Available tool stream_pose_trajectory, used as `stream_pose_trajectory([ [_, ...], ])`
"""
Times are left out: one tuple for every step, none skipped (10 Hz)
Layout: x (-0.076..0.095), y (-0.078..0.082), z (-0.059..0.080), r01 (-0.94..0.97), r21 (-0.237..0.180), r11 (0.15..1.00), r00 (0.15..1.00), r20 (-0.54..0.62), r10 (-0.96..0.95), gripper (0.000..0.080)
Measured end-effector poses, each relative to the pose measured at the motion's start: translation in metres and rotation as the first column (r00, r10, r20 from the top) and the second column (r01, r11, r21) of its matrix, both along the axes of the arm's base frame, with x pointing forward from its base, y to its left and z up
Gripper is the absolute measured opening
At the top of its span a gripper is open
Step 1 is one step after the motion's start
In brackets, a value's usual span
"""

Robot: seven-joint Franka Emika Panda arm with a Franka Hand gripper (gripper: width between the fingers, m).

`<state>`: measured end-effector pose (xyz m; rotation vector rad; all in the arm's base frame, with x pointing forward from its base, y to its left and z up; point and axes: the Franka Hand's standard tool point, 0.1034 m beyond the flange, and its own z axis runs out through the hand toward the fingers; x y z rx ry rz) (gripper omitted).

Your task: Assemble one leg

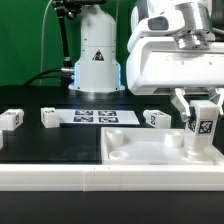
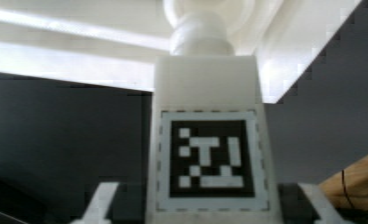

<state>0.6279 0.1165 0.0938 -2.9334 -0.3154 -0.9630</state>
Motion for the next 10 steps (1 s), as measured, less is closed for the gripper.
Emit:
stream_pose_trajectory([
  [0.001,-0.001,0.005,-0.002,-0.001,1.0,1.0,-0.002,0.002,0.0292],
  [0.0,0.0,0.01,-0.003,-0.001,1.0,1.0,0.001,0.003,0.0292],
  [-0.003,-0.002,0.011,-0.003,-0.003,1.0,1.0,-0.001,0.003,0.0292],
  [-0.004,-0.003,0.009,-0.003,-0.004,1.0,1.0,-0.004,0.003,0.0292],
  [-0.005,-0.003,0.006,-0.002,-0.004,1.0,1.0,-0.005,0.002,0.0292],
  [-0.006,-0.002,0.002,-0.003,-0.005,1.0,1.0,-0.011,0.003,0.0292],
  [-0.007,-0.002,0.0,-0.004,-0.006,1.0,1.0,-0.013,0.004,0.0292],
  [-0.007,-0.002,-0.001,-0.004,-0.006,1.0,1.0,-0.015,0.004,0.0292],
  [-0.008,-0.002,-0.003,-0.004,-0.007,1.0,1.0,-0.017,0.004,0.0292],
  [-0.009,-0.002,-0.005,-0.005,-0.007,1.0,1.0,-0.022,0.004,0.0292],
])
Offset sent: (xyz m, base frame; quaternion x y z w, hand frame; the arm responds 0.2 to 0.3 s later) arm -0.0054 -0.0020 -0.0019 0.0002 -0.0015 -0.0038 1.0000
